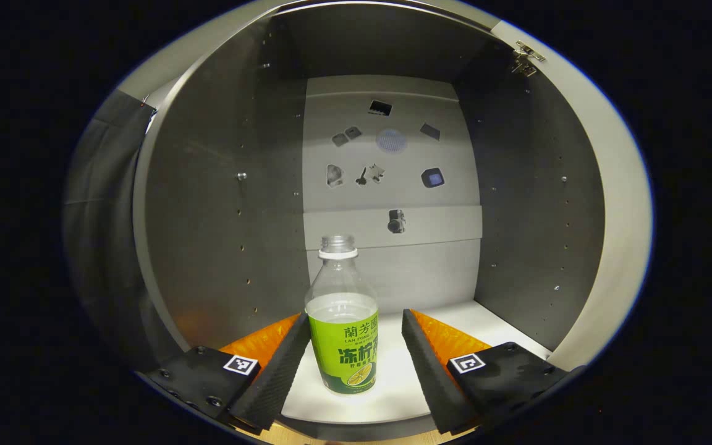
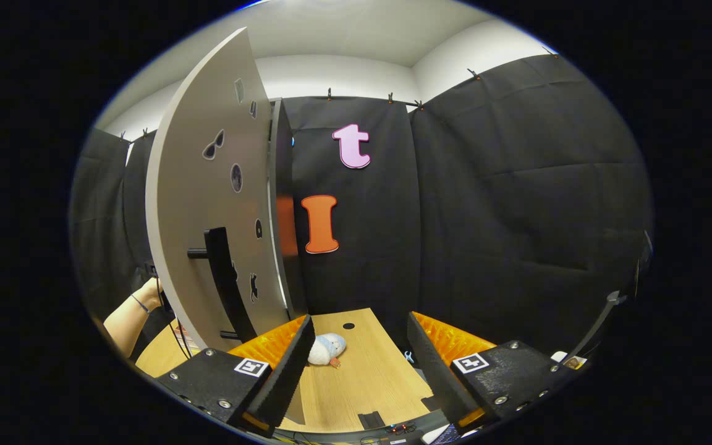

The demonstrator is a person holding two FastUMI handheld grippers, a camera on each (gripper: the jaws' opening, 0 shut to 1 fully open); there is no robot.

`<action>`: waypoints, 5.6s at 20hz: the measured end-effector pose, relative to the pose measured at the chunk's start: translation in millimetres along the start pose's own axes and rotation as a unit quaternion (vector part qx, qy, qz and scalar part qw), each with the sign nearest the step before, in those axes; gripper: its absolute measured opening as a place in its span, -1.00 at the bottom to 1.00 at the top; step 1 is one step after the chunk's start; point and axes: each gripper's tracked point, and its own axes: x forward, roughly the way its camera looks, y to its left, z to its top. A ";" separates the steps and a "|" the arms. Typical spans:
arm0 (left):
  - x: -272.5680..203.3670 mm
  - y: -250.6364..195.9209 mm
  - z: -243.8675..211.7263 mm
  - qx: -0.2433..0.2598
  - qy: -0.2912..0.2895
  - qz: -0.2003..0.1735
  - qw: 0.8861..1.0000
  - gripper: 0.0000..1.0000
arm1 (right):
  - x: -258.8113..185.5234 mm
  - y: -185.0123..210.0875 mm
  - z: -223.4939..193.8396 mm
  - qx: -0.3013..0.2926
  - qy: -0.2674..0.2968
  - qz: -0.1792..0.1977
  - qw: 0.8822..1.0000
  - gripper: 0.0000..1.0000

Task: Open the cabinet door with the right hand, grasp the bottle in the cabinet with the left hand and place it on the coaster, then close the cabinet door with the right hand.

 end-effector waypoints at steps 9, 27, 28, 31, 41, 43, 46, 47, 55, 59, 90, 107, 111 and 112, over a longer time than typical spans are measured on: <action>25.7 8.3 -15.9 -0.008 0.014 0.006 1.000 0.66 | 12.7 -8.9 -9.2 0.008 0.010 -0.011 1.000 0.86; -111.7 18.0 -3.1 -0.034 -0.004 -0.028 0.999 0.60 | 7.6 10.7 -6.1 0.001 -0.001 0.028 1.000 0.85; -121.5 23.6 -7.4 -0.036 -0.002 -0.025 0.999 0.63 | 5.5 12.6 -5.2 0.001 -0.003 0.030 1.000 0.85; -148.4 48.1 -22.8 -0.033 -0.001 -0.007 0.999 0.60 | 3.7 17.0 -2.9 0.002 -0.005 0.040 0.999 0.85; -210.4 119.7 -128.1 -0.046 0.040 0.038 0.997 0.63 | -10.5 35.3 -8.6 -0.013 0.002 0.061 0.998 0.96; -220.3 130.4 -155.9 -0.043 0.056 0.044 0.997 0.60 | -13.1 40.2 -9.4 -0.017 0.004 0.064 0.998 0.96; -229.8 139.7 -198.0 -0.045 0.073 0.046 0.995 0.60 | -16.8 43.0 -10.9 -0.019 0.007 0.064 0.998 0.96; -231.9 140.6 -211.2 -0.046 0.078 0.044 0.995 0.60 | -17.8 44.0 -11.0 -0.019 0.008 0.063 0.998 0.96; -238.0 139.1 -309.4 -0.057 0.111 0.034 0.992 0.60 | -16.7 43.9 -15.6 -0.015 0.017 0.047 0.999 0.85; -235.7 140.3 -337.8 -0.068 0.123 0.035 0.989 0.60 | -15.2 39.1 -15.1 -0.024 0.025 0.035 0.999 0.97; -256.6 124.7 -346.9 -0.034 0.124 0.033 0.991 0.94 | -5.0 79.1 -24.1 -0.022 0.032 0.073 0.997 0.96; -330.9 140.8 -262.7 -0.052 0.099 0.036 0.993 0.93 | -6.1 189.6 -33.4 -0.017 0.035 0.200 0.979 0.74; -352.5 168.0 -202.8 -0.060 0.074 0.054 0.994 0.93 | 1.7 224.6 -36.5 -0.016 0.034 0.218 0.975 0.75; -357.3 177.2 -185.1 -0.055 0.064 0.057 0.995 0.93 | 3.5 233.0 -36.3 -0.014 0.033 0.223 0.974 0.75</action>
